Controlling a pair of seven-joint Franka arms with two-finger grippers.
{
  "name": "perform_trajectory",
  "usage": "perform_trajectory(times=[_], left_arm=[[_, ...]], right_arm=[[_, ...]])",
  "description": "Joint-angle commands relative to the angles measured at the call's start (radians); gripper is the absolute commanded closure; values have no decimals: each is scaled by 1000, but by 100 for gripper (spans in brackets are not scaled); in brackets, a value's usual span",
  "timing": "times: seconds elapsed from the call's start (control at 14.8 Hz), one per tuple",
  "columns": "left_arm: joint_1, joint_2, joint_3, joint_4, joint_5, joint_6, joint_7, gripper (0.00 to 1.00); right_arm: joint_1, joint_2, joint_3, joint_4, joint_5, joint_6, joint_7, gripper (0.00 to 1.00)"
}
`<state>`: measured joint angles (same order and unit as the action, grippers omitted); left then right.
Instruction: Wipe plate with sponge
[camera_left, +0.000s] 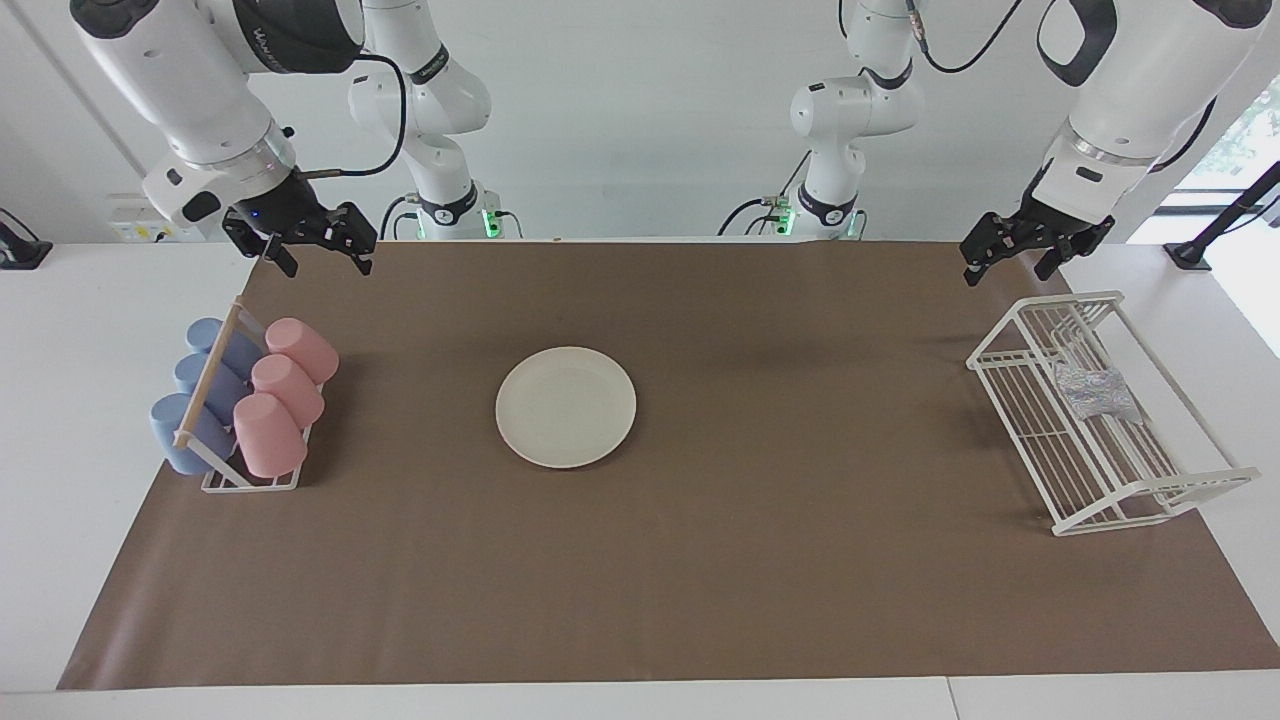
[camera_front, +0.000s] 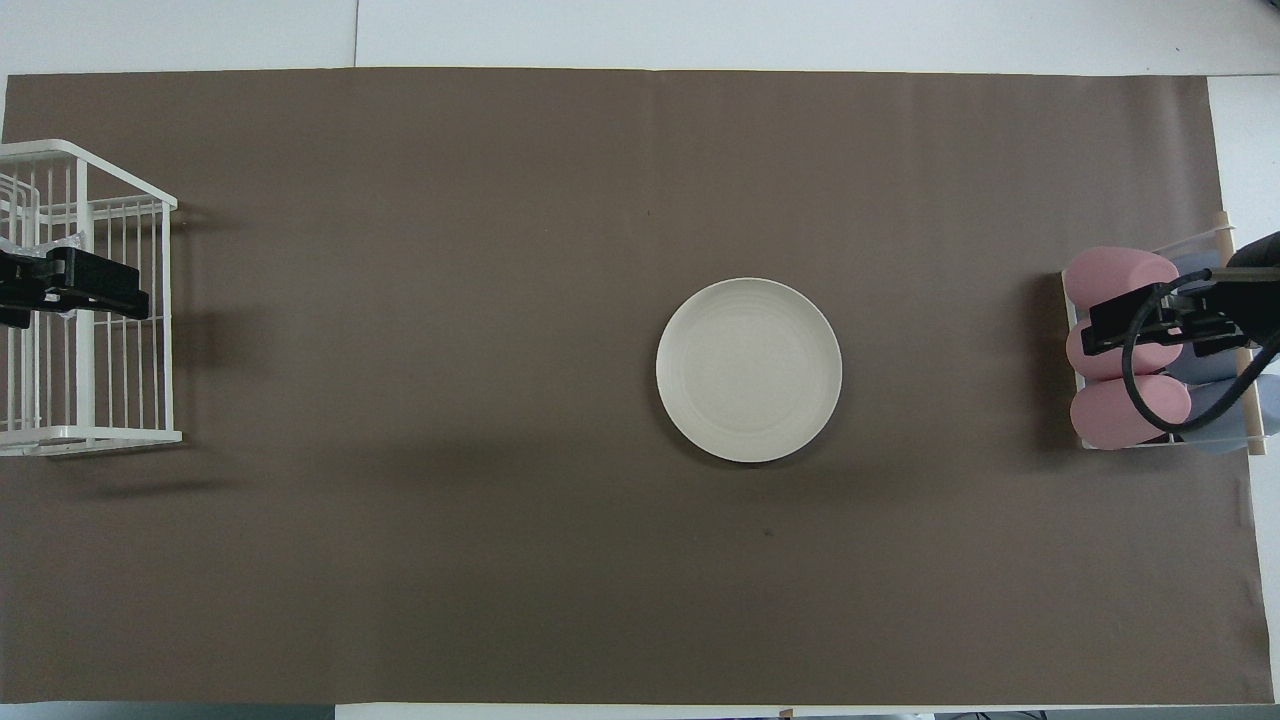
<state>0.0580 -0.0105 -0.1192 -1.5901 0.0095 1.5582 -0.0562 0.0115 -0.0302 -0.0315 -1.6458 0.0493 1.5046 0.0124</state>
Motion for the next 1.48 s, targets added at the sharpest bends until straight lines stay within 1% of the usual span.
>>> perform_trajectory(times=[0.0, 0.54, 0.67, 0.81, 0.94, 1.08, 1.15, 1.28, 1.35, 1.42], left_arm=[[8, -19, -4, -18, 10, 0, 7, 0], [10, -19, -4, -18, 10, 2, 6, 0], [8, -19, -4, -18, 14, 22, 7, 0], [10, -19, -4, -18, 35, 25, -31, 0], [-3, -16, -5, -42, 149, 40, -60, 0], [-4, 3, -5, -59, 234, 72, -86, 0], [-1, 6, -5, -79, 268, 91, -89, 0], [-6, 11, -5, -154, 389, 166, -90, 0], [-7, 21, -5, -186, 449, 198, -90, 0], [-18, 53, -5, -192, 507, 212, -96, 0]], right_arm=[[-15, -13, 13, -12, -6, 8, 11, 0], [-13, -14, 13, -12, -6, 8, 11, 0], [-13, -13, 13, -12, -6, 8, 11, 0], [-13, -13, 13, -12, -6, 8, 11, 0], [-15, -13, 13, -12, -6, 8, 11, 0], [-15, -13, 13, -12, -6, 8, 11, 0], [-13, -13, 13, -12, -6, 8, 11, 0], [-15, -13, 13, -12, -6, 8, 11, 0], [-15, -13, 13, -12, -6, 8, 9, 0], [-16, -13, 13, -12, -6, 8, 11, 0]])
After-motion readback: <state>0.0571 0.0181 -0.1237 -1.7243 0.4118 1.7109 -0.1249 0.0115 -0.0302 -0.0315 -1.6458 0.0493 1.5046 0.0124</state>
